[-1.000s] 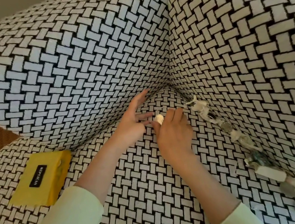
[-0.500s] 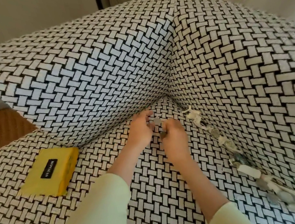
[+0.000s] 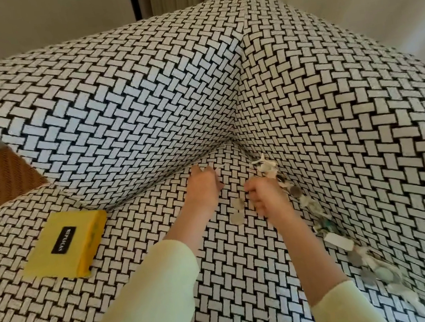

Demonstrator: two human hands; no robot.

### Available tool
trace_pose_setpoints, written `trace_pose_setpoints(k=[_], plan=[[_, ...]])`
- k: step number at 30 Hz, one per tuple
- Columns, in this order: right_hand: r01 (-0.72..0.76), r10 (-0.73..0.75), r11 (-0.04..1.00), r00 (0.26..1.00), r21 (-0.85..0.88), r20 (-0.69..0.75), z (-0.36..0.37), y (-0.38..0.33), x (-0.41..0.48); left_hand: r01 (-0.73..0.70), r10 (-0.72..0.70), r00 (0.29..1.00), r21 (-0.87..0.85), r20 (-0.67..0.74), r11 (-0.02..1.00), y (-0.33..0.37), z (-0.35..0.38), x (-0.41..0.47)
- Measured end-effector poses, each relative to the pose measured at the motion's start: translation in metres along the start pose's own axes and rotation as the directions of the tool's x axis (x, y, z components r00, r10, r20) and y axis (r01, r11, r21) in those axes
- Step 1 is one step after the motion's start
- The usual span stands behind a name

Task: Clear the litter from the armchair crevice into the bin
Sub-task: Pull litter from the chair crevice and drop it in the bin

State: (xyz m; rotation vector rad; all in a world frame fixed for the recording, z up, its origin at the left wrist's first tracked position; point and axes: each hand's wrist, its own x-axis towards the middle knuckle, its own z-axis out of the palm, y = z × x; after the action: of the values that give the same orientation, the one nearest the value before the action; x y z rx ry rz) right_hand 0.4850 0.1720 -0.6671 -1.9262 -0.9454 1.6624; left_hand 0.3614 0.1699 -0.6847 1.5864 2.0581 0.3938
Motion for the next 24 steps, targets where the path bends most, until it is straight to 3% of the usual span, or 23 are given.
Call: trace_pose_setpoints(k=[1, 3, 6, 8, 11, 12, 14, 16, 20, 23, 24], plan=[[0.094, -0.101, 0.961, 0.995, -0.26, -0.012, -0.001, 0.002, -0.002, -0.009, 0.009, 1.0, -0.006, 0.002, 1.0, -0.002, 0.0, -0.001], [0.281, -0.256, 0.794, 0.959, -0.54, 0.122, -0.001, 0.011, -0.006, -0.03, 0.03, 1.0, -0.057, -0.006, 0.998, -0.006, -0.001, -0.004], [0.363, -0.373, 0.595, 0.915, -0.717, 0.154, 0.002, 0.022, -0.009, 0.027, -0.033, 0.999, -0.317, -0.014, 0.948, -0.012, -0.003, -0.012], [0.352, -0.417, 0.517, 0.9, -0.78, 0.13, 0.007, 0.023, -0.01, 0.13, -0.13, 0.991, -0.582, 0.043, 0.802, -0.013, -0.008, -0.021], [0.358, -0.387, 0.553, 0.91, -0.752, 0.149, 0.008, 0.021, -0.01, 0.285, -0.259, 0.947, -0.87, 0.191, 0.401, -0.014, -0.017, -0.034], [0.37, -0.374, 0.624, 0.915, -0.689, 0.152, 0.006, 0.022, -0.012, 0.309, -0.276, 0.933, -0.91, 0.233, 0.275, -0.015, -0.021, -0.04], [0.391, -0.38, 0.785, 0.916, -0.48, 0.126, 0.0, 0.026, -0.014, 0.338, -0.283, 0.914, -0.931, 0.29, 0.138, -0.018, -0.025, -0.047], [0.41, -0.402, 0.819, 0.909, -0.402, 0.108, -0.004, 0.033, -0.018, 0.358, -0.284, 0.905, -0.927, 0.316, 0.109, -0.021, -0.027, -0.051], [0.461, -0.396, 0.655, 0.884, -0.599, 0.247, 0.0, 0.045, -0.031, 0.367, -0.282, 0.902, -0.925, 0.328, 0.1, -0.025, -0.026, -0.059], [0.456, -0.467, 0.325, 0.839, -0.829, 0.278, 0.01, 0.049, -0.033, 0.36, -0.276, 0.907, -0.926, 0.319, 0.113, -0.025, -0.027, -0.065], [0.442, -0.489, 0.261, 0.827, -0.858, 0.277, 0.013, 0.049, -0.034, 0.358, -0.275, 0.907, -0.927, 0.317, 0.111, -0.026, -0.028, -0.068]])
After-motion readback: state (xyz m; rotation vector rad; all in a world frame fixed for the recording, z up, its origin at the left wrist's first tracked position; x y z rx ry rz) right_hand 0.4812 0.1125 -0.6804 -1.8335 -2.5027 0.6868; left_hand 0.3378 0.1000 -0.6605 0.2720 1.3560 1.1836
